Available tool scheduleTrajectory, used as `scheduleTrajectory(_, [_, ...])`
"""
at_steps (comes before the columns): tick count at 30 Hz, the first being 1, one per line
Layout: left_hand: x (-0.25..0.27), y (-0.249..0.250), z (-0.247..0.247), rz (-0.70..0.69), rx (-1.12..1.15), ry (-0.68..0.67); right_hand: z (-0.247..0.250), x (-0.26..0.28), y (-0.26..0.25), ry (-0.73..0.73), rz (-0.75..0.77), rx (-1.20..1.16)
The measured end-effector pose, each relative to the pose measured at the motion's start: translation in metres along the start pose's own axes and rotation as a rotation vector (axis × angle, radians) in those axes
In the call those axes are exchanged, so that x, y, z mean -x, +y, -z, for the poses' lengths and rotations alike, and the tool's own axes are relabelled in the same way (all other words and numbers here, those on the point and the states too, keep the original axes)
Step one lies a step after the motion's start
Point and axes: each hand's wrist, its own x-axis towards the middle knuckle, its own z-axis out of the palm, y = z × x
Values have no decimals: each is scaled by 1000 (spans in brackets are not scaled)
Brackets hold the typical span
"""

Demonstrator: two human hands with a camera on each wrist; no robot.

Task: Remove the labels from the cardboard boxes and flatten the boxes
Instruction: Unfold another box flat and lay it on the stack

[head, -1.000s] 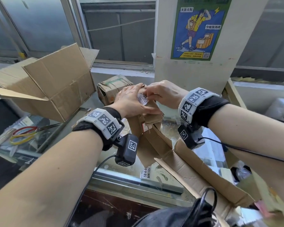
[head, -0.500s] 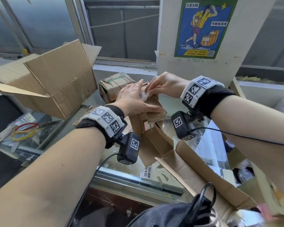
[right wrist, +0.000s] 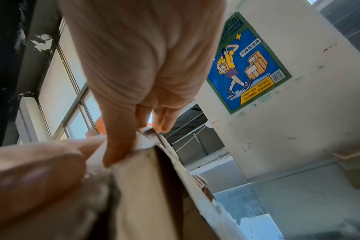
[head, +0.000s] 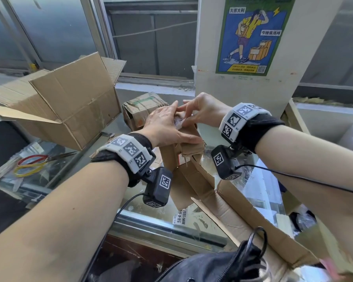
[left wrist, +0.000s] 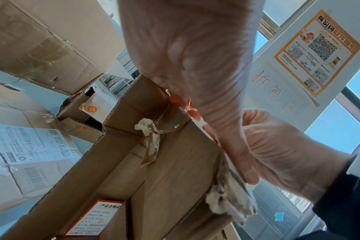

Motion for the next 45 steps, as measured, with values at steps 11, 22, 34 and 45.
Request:
scheduleTrajectory(11, [-3, -4, -1, 39, 19, 29, -16, -11, 3, 84, 57, -58])
scheduleTrajectory(22, [-8, 2, -11, 44, 49, 69, -11, -23, 6, 244, -53, -96])
scheduleTrajectory(34, [-10, 6, -8, 53, 111, 99, -18, -21, 12, 372, -189, -563])
scheduleTrajectory(45, [-10, 4, -9, 21, 139, 102, -15, -10, 14, 375, -246, -1170])
